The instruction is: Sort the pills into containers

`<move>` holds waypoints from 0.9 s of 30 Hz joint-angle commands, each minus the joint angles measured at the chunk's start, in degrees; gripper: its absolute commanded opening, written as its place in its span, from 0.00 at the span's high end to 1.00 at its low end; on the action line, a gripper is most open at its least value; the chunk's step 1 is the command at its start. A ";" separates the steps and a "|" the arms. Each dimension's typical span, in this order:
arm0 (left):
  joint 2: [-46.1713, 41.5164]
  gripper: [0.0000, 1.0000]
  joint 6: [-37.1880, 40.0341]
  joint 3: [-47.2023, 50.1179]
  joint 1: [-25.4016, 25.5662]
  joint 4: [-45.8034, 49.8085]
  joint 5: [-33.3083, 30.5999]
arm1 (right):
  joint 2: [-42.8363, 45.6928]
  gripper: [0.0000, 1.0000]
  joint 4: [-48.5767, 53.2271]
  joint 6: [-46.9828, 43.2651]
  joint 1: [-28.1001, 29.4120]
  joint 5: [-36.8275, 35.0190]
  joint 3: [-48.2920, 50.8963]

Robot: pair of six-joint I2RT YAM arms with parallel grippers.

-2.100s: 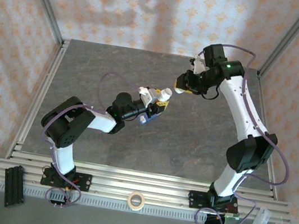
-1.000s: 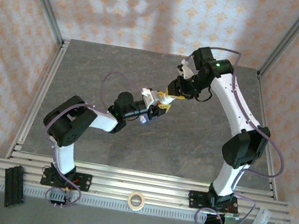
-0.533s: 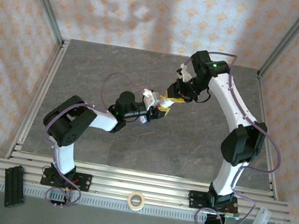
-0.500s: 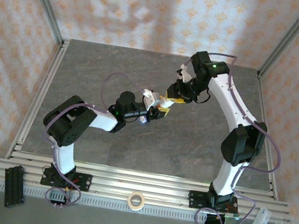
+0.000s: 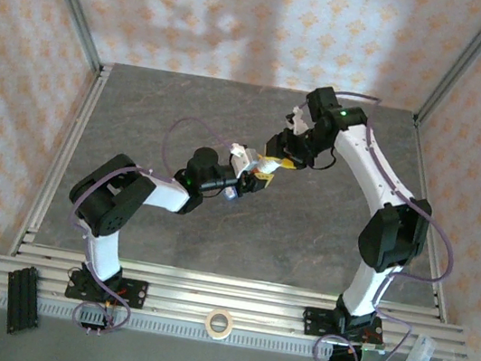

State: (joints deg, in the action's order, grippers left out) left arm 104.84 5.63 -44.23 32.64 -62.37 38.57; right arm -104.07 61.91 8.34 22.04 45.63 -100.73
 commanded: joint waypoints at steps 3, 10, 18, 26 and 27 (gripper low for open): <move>-1.04 1.00 0.18 -2.08 0.65 -8.28 0.46 | 0.73 0.45 -1.59 2.59 0.54 -3.09 -0.75; -1.05 1.00 0.08 -1.80 0.62 -8.18 0.43 | 0.38 0.30 -2.85 4.30 0.52 -3.94 -3.48; -0.78 1.00 0.01 -1.52 0.58 -8.21 0.20 | -0.23 0.17 -3.14 5.44 0.44 -5.36 -10.83; -1.27 1.00 -0.27 -1.42 0.56 -8.02 0.04 | 5.71 0.21 -7.50 3.60 -2.58 -8.25 -5.80; -1.30 1.00 -0.33 -1.45 0.50 -8.03 0.12 | 7.10 0.22 -8.11 2.32 -2.99 -8.10 -4.15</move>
State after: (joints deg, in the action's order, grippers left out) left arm 104.84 5.61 -44.23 32.64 -67.18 38.54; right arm -101.93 56.12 12.99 20.40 39.44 -108.14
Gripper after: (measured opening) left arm 0.444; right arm 0.788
